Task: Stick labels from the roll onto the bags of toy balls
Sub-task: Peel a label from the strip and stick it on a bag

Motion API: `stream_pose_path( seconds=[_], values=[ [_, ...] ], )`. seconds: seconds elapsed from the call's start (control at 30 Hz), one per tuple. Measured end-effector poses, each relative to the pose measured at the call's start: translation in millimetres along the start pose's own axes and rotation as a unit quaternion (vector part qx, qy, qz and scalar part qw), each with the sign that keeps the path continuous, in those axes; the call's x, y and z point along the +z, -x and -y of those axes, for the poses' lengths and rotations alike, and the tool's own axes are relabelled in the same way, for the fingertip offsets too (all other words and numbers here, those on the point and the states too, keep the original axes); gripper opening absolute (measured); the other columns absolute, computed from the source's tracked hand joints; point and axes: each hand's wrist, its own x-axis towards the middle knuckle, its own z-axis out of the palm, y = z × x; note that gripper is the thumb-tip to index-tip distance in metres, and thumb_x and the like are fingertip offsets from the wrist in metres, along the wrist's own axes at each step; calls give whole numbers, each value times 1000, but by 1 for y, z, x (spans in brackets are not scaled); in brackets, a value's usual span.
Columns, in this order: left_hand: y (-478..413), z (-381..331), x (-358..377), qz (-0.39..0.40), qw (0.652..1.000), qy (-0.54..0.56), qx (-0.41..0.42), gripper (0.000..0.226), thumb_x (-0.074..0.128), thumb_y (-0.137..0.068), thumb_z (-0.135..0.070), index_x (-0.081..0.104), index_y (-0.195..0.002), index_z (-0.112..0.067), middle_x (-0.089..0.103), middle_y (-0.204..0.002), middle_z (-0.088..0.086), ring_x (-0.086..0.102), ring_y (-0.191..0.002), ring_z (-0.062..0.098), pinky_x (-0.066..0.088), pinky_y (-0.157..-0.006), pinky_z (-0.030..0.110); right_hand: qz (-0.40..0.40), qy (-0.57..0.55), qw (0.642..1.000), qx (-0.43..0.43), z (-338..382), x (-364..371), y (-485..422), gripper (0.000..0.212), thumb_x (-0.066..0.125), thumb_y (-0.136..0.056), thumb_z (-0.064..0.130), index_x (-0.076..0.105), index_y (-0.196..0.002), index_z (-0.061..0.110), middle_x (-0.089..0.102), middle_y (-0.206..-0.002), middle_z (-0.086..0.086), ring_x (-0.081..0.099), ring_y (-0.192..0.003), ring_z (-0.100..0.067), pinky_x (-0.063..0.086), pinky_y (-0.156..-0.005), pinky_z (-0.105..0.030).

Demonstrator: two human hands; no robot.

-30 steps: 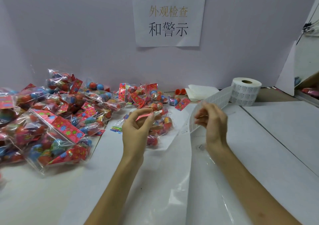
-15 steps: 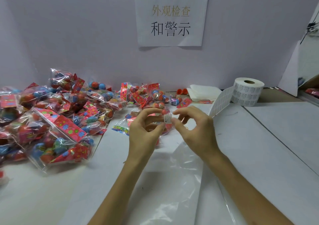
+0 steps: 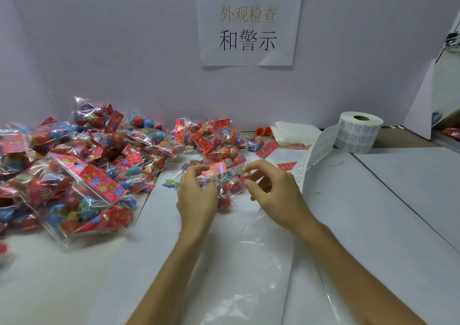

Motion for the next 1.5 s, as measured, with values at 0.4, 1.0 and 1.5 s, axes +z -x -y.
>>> stream_pose_path(
  seconds=[0.4,1.0,1.5],
  values=[
    [-3,-5,-3,-39,991,113,-60,51,66,-86,12,54,-117,-27,50,-137,6,52,-116,18,58,-66,21,86,35,990,109,-7,16,5,66,75,-89,31,35,-142,38,67,-101,16,69,-84,-3,52,-78,-18],
    [7,-18,-1,171,941,237,-169,52,80,-84,-25,63,-131,-13,76,-116,8,72,-108,27,58,-89,38,-98,-299,931,183,7,-1,-5,68,80,-84,5,43,-138,22,67,-101,-6,75,-91,-21,63,-73,-33],
    [1,-16,-6,64,950,266,-153,22,79,-83,-7,74,-103,-16,80,-97,5,76,-97,25,59,-86,35,-23,-383,907,172,10,-10,-9,29,62,-74,17,72,-101,12,59,-65,-7,48,-56,-16,41,-54,-25]
  ],
)
